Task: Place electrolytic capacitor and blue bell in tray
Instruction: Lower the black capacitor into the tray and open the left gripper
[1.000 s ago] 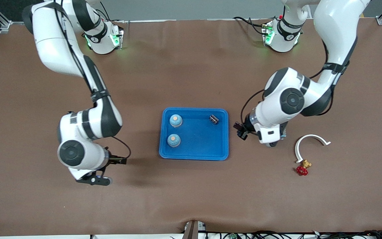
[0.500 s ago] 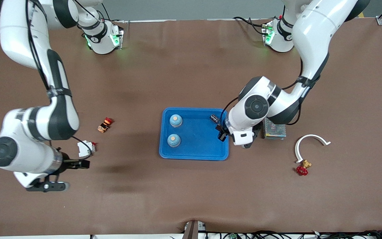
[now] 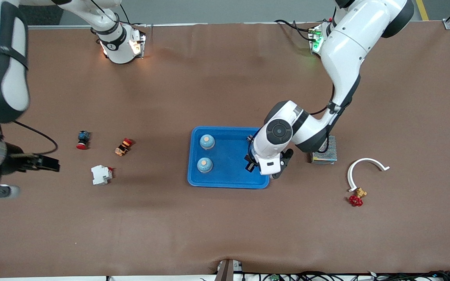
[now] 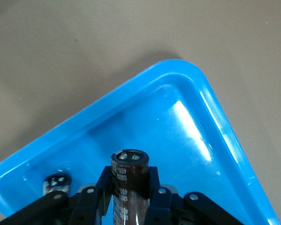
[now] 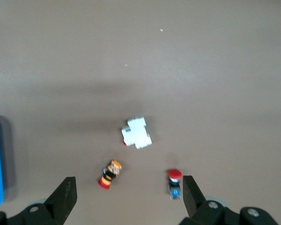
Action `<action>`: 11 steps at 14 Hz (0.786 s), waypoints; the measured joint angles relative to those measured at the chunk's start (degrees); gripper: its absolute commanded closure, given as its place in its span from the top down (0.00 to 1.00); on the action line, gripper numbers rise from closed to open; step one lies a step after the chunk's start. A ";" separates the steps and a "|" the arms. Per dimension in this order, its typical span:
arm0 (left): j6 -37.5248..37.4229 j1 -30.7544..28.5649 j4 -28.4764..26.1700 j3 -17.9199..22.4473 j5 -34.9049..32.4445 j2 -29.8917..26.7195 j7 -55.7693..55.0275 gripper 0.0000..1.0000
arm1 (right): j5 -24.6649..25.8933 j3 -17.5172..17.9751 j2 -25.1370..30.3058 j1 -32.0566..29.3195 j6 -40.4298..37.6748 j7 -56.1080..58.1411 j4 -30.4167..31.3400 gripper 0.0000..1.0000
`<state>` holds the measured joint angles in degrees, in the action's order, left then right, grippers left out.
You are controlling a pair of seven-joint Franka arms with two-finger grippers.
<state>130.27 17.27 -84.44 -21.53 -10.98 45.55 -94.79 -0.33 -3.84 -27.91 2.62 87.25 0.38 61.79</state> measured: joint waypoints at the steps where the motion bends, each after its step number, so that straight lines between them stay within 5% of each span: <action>1: 0.71 0.20 0.05 0.28 0.00 0.32 0.00 0.18 | 0.00 0.03 2.05 -0.71 -0.45 0.07 1.43 1.00; 11: 2.23 1.16 -0.03 0.87 -1.16 4.17 -4.05 0.18 | 0.00 2.86 20.68 -5.44 -0.74 0.09 19.09 1.00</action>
<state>132.50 18.44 -84.48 -20.66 -12.13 49.72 -98.84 -0.33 -0.98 -7.23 -2.82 86.51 0.47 80.88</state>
